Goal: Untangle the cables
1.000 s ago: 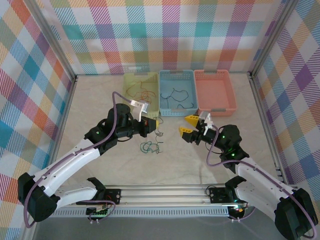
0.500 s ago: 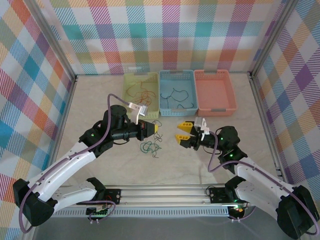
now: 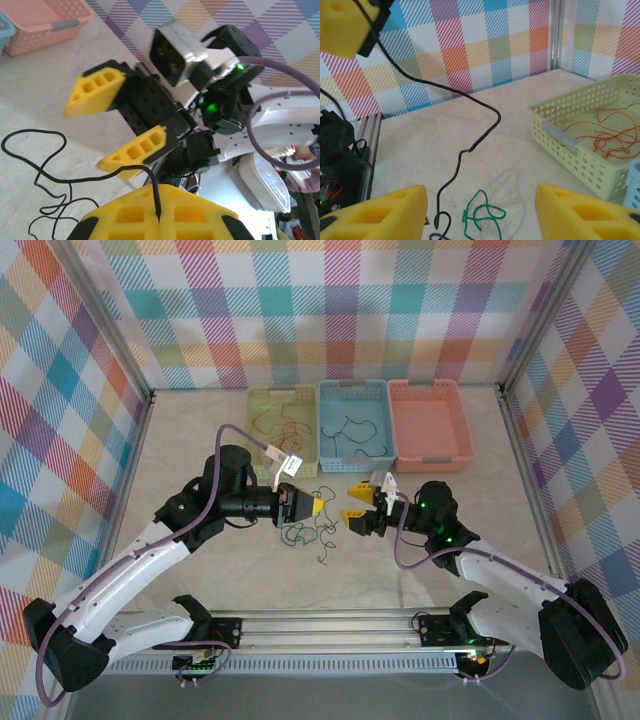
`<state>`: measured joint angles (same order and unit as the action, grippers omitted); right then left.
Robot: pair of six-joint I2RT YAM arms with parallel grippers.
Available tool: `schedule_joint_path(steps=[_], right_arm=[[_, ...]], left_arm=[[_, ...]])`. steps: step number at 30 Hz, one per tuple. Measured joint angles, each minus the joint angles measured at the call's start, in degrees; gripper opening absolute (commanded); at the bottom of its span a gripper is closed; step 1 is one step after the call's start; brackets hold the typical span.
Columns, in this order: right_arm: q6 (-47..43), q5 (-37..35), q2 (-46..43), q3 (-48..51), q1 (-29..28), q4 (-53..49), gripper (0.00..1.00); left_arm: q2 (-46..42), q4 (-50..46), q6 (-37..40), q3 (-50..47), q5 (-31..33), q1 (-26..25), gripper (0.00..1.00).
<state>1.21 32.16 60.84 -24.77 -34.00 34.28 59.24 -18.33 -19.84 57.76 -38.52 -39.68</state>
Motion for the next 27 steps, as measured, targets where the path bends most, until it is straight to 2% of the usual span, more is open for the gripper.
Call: schedule_joint_path(steps=[7, 15, 19, 24, 27], right_arm=[[0.00, 0.48, 4.17, -0.63, -1.90, 1.81, 0.69], [0.28, -0.35, 10.27, -3.26, -3.98, 5.20, 0.65], [1.29, -0.50, 13.79, -4.50, -4.55, 6.01, 0.55], [1.01, -4.07, 15.41, -6.12, -4.72, 4.24, 0.29], [0.92, -7.45, 15.52, -7.13, -4.72, 1.68, 0.27]], left_arm=[[1.14, -1.11, 0.24, 0.15, -2.38, 0.00, 0.00], [2.16, -1.14, 0.39, 0.28, -4.11, -0.96, 0.00], [2.54, -1.29, 0.39, 0.72, -4.48, -1.49, 0.00], [2.40, -1.60, 0.39, 2.95, -4.46, -1.57, 0.00], [1.27, -2.64, 0.50, 4.44, -3.89, -1.57, 0.00]])
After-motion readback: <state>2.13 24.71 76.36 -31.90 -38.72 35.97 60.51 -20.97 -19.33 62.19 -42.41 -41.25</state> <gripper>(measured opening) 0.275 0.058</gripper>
